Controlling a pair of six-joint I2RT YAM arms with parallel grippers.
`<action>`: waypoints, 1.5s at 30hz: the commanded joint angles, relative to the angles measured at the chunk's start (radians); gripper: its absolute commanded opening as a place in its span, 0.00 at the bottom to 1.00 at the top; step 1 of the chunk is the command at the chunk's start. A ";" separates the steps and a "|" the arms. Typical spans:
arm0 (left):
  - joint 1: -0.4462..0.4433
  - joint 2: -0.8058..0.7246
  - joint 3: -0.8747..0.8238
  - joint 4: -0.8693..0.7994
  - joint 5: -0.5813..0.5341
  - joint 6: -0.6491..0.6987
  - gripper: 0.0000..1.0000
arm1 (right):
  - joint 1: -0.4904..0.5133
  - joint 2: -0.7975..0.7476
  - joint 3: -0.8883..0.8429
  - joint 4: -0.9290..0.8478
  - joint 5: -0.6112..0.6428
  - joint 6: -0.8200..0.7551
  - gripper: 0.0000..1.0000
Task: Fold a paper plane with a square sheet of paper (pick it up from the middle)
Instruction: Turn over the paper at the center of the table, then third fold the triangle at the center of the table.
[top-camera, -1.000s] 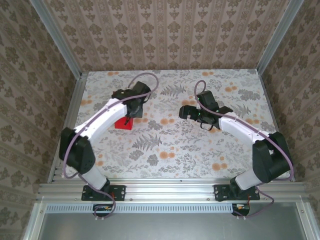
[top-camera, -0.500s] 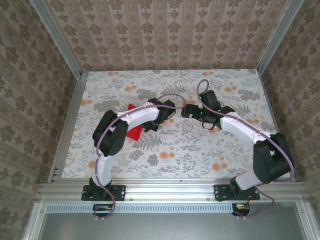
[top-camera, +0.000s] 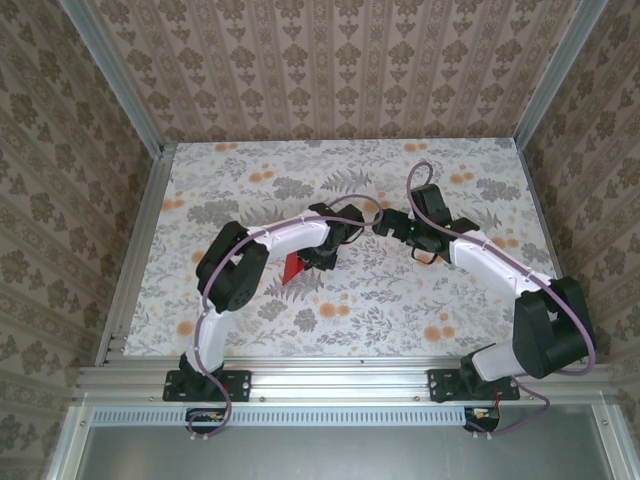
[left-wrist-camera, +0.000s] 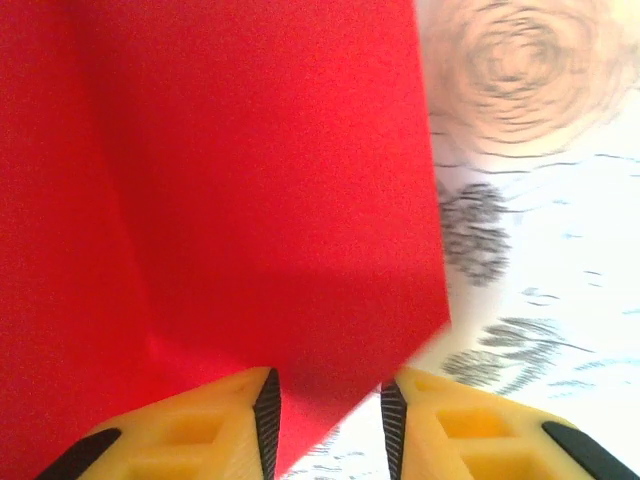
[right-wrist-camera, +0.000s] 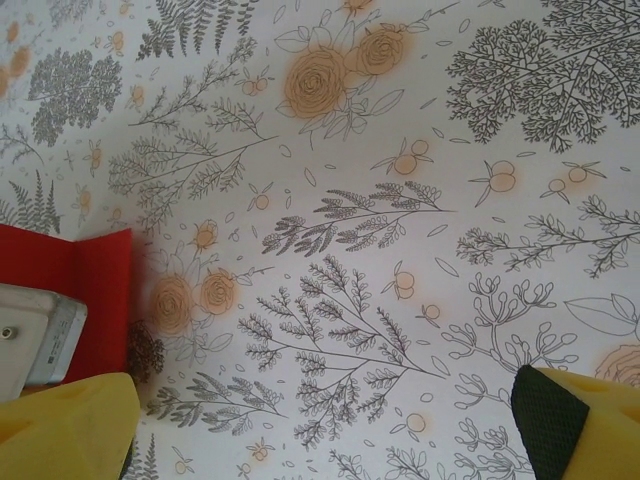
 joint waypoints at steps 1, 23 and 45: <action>-0.006 -0.124 0.021 0.045 0.157 0.012 0.47 | -0.006 -0.024 -0.016 -0.009 -0.028 0.015 0.99; 0.442 -0.647 -0.643 0.514 0.731 -0.111 0.78 | 0.311 0.193 0.011 0.213 -0.281 0.307 0.93; 0.458 -0.524 -0.742 0.533 0.773 -0.110 0.67 | 0.384 0.422 0.076 0.318 -0.336 0.424 0.71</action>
